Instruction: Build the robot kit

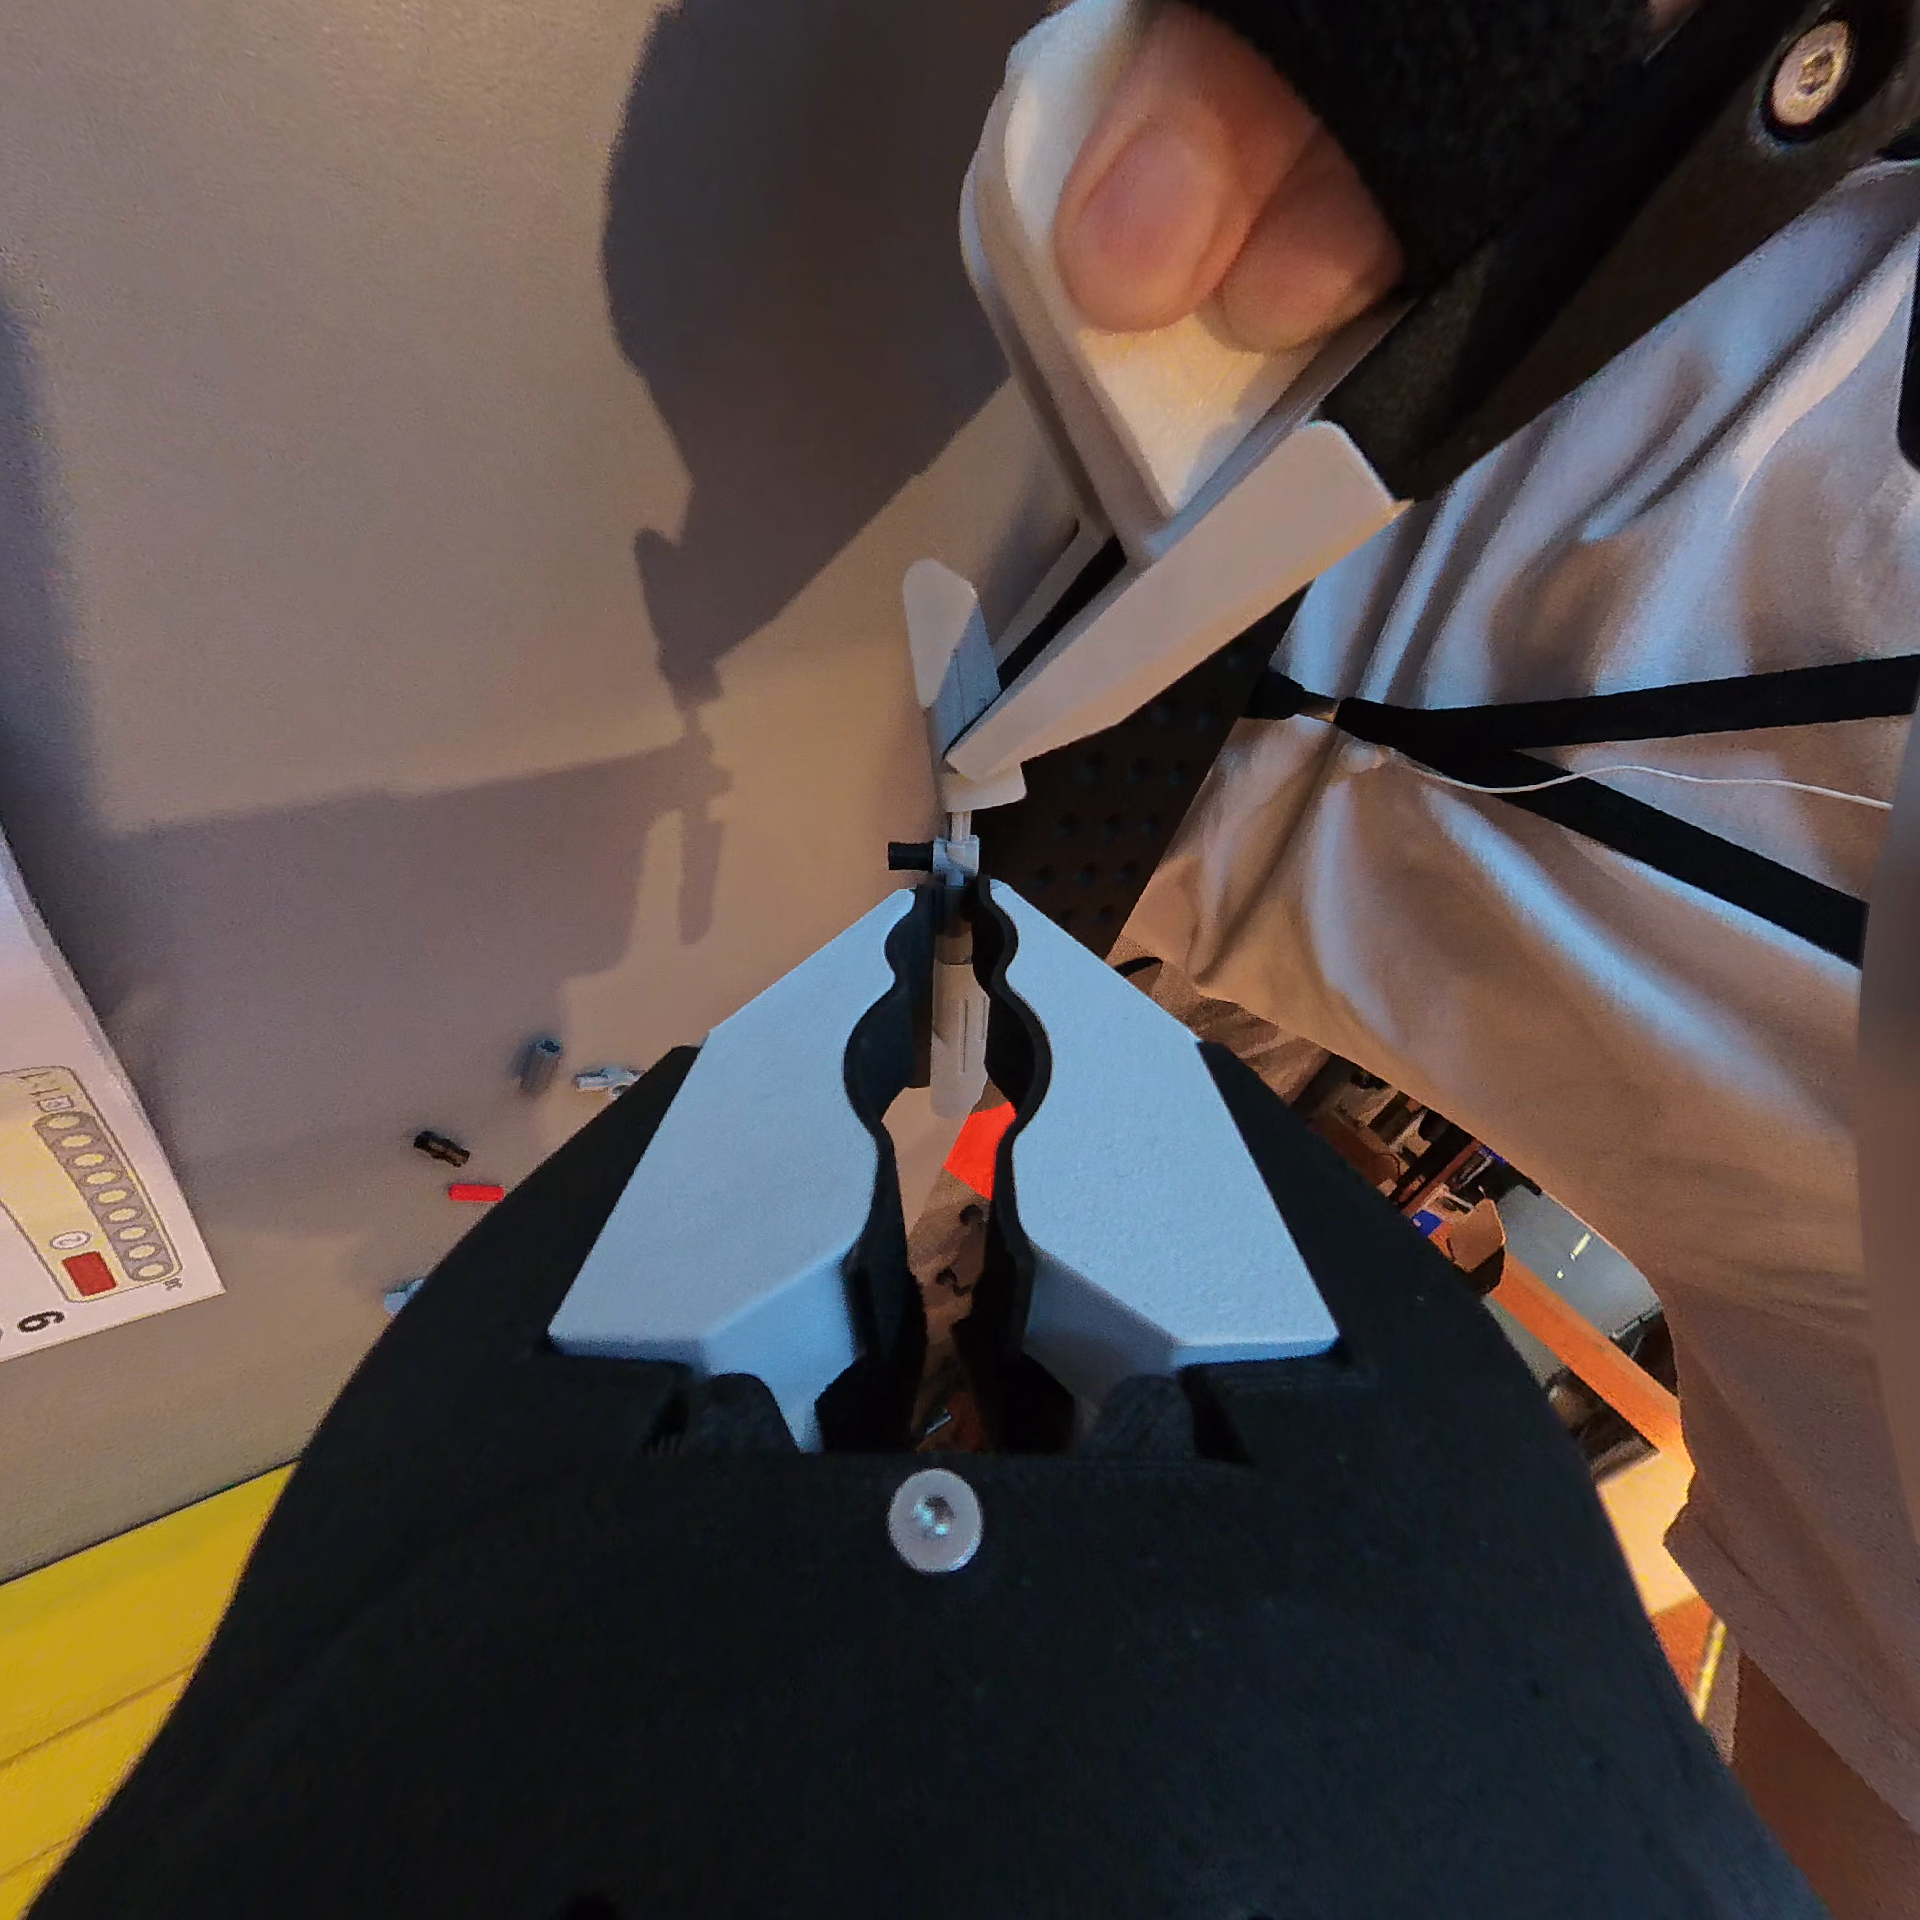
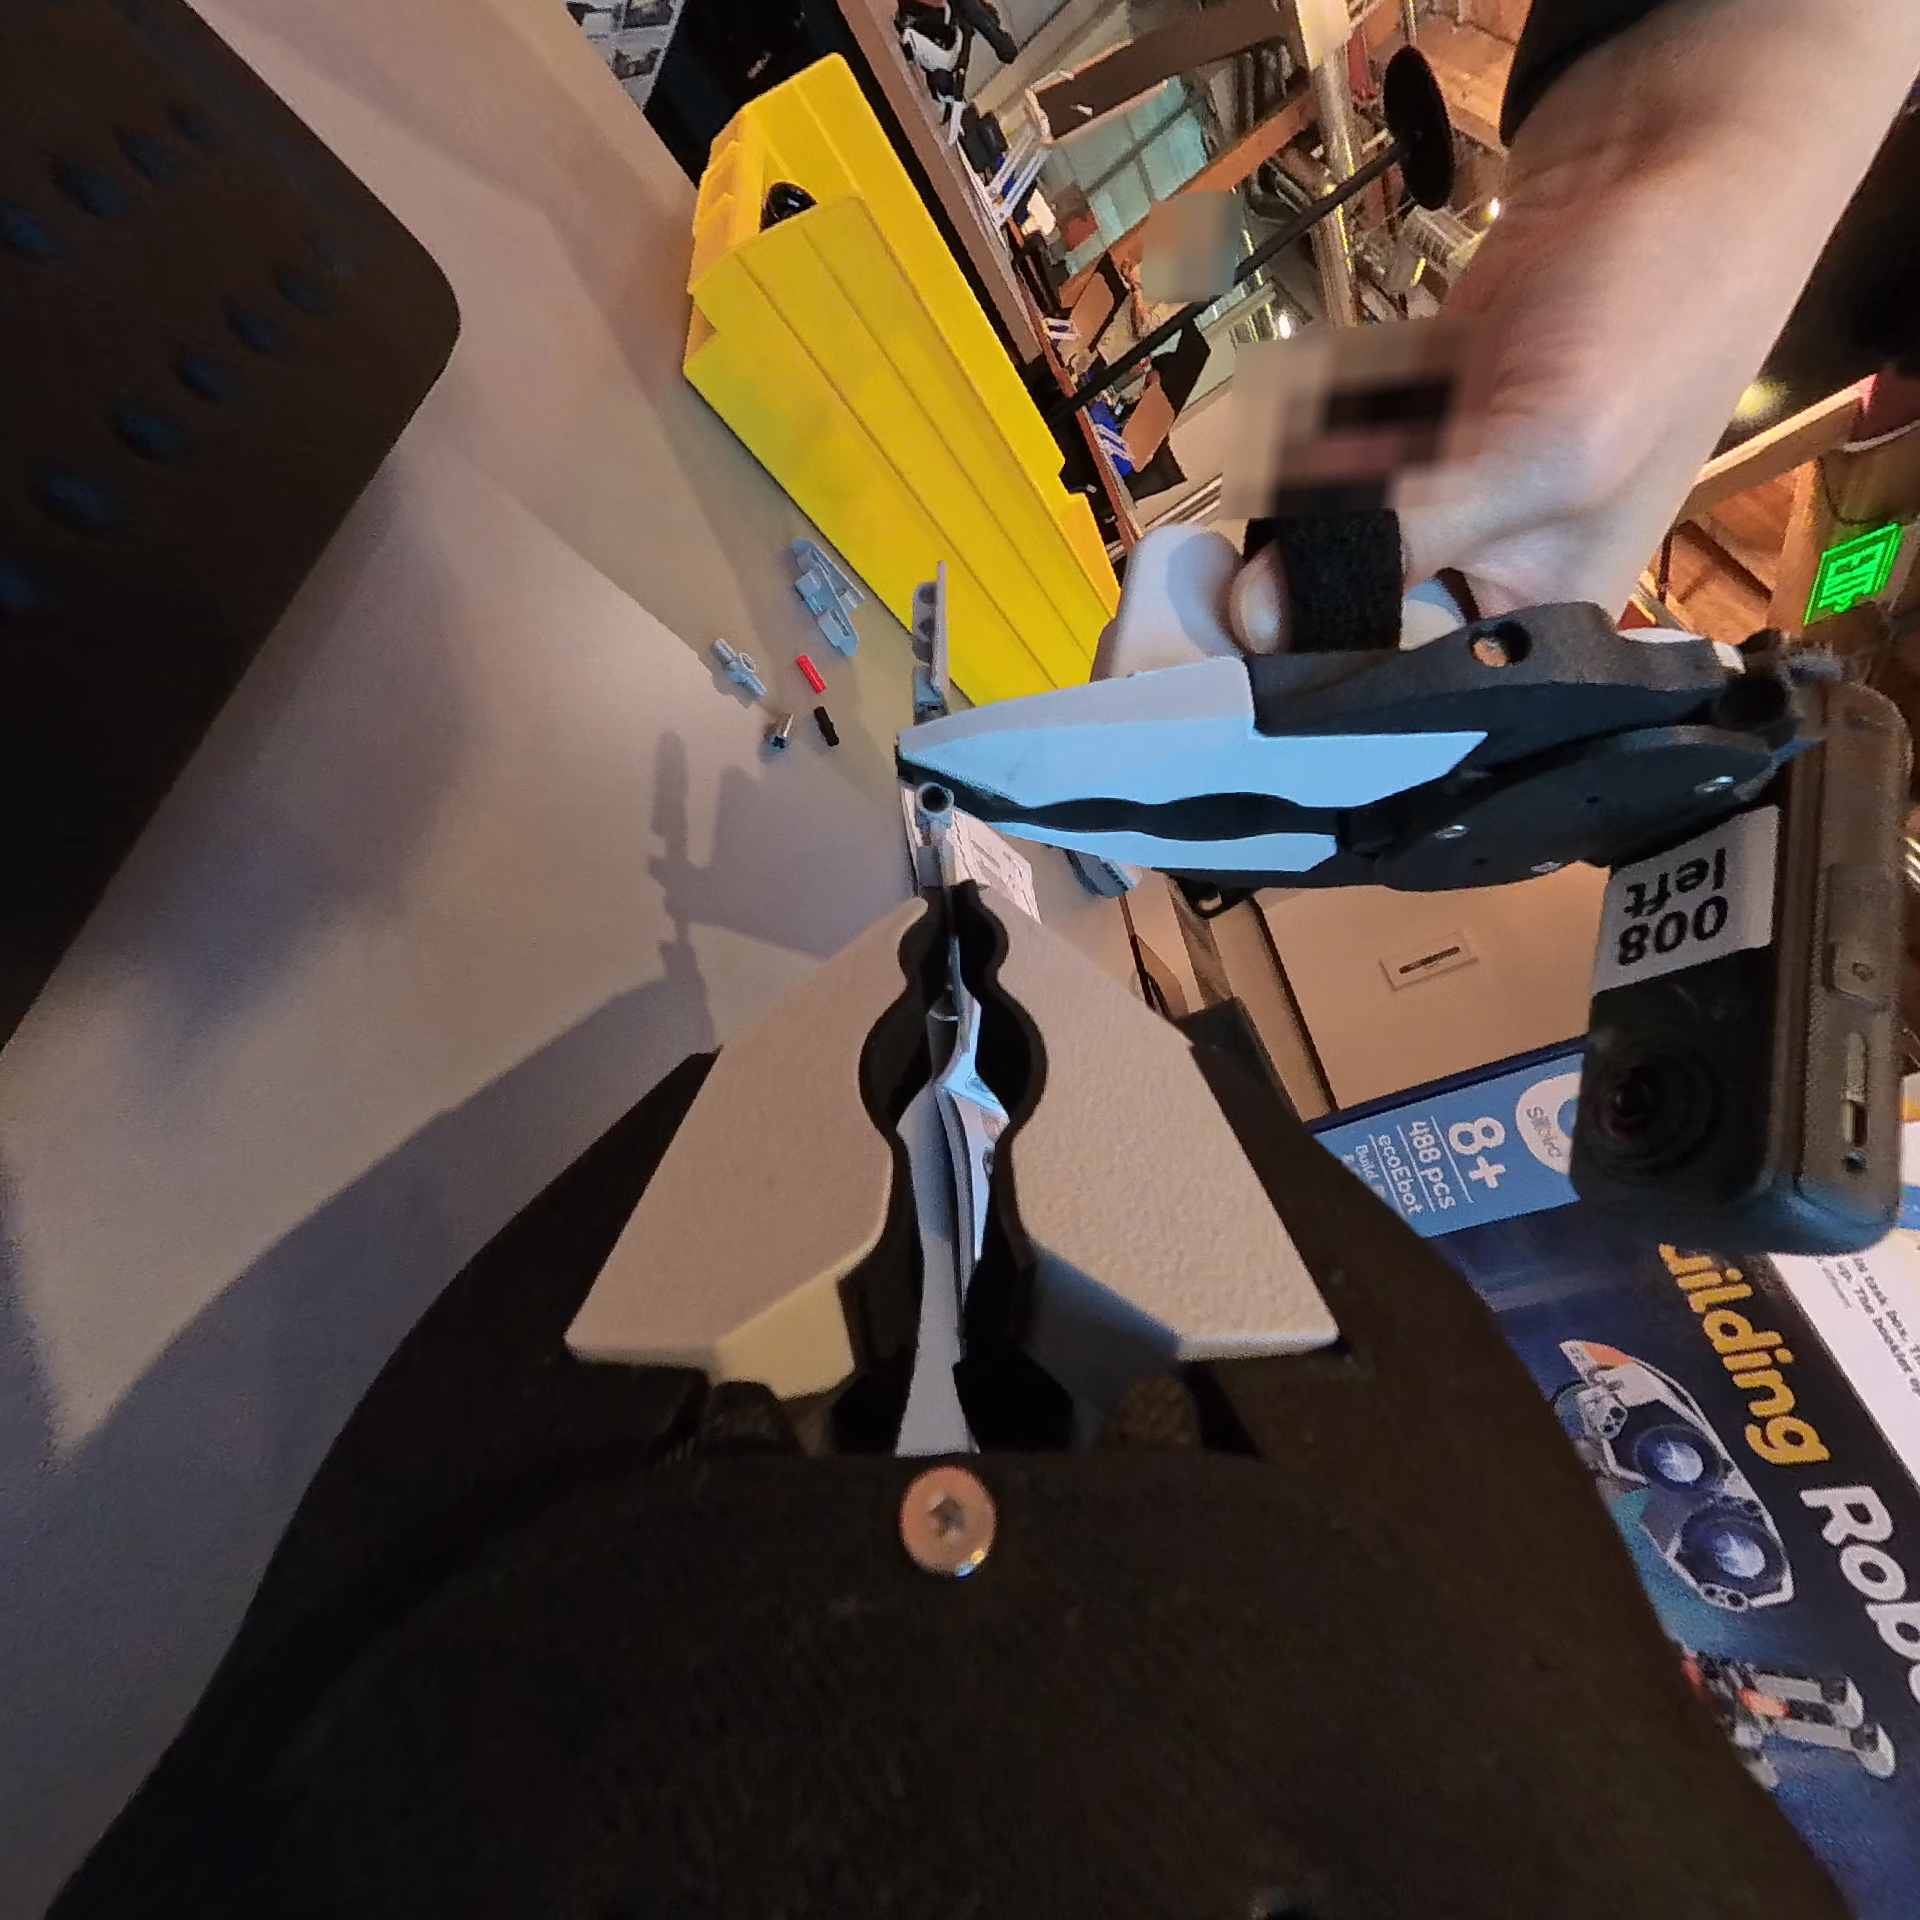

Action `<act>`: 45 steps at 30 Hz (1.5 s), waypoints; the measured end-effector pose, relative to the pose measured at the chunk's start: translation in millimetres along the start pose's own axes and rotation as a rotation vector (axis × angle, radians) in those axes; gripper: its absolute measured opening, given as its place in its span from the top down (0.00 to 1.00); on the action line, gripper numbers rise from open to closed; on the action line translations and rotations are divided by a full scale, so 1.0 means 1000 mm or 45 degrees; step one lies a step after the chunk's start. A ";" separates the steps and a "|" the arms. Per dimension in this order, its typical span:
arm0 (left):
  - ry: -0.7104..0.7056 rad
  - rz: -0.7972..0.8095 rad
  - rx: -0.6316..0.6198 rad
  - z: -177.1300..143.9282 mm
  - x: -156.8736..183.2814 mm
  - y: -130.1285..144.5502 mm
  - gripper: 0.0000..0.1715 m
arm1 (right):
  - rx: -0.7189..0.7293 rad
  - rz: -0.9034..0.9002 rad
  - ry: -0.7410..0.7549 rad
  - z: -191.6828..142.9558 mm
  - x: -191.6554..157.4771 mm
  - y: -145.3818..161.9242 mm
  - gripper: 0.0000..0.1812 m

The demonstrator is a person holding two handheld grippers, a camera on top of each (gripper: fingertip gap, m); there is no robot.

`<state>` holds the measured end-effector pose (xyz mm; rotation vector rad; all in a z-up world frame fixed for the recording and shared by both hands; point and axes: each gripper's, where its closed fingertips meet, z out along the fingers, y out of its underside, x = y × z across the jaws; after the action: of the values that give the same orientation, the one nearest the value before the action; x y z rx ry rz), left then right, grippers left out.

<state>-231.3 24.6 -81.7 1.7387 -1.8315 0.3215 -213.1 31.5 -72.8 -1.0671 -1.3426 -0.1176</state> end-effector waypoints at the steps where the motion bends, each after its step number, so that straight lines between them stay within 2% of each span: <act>1: -0.003 -0.003 0.006 -0.001 0.000 0.000 0.98 | -0.003 0.015 0.004 0.000 0.001 0.000 1.00; 10: -0.011 -0.032 0.036 -0.006 -0.004 -0.003 0.98 | -0.055 0.063 0.048 0.001 0.007 0.005 1.00; 20: -0.029 -0.022 -0.027 0.000 -0.007 -0.002 0.98 | -0.095 -0.085 0.034 0.002 -0.001 0.006 1.00; 38: -0.067 -0.044 0.049 -0.012 -0.012 -0.011 0.98 | -0.142 0.073 0.077 0.002 0.011 0.014 1.00; 43: -0.090 -0.021 0.022 -0.011 -0.012 -0.010 0.98 | -0.138 0.032 0.075 0.003 0.010 0.014 1.00; 45: -0.126 -0.014 0.041 -0.011 -0.019 -0.012 0.98 | -0.188 -0.027 0.074 0.006 0.011 0.022 1.00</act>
<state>-217.9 44.6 -86.0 1.8154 -1.8948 0.2667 -200.0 52.9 -76.9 -1.1648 -1.3088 -0.2650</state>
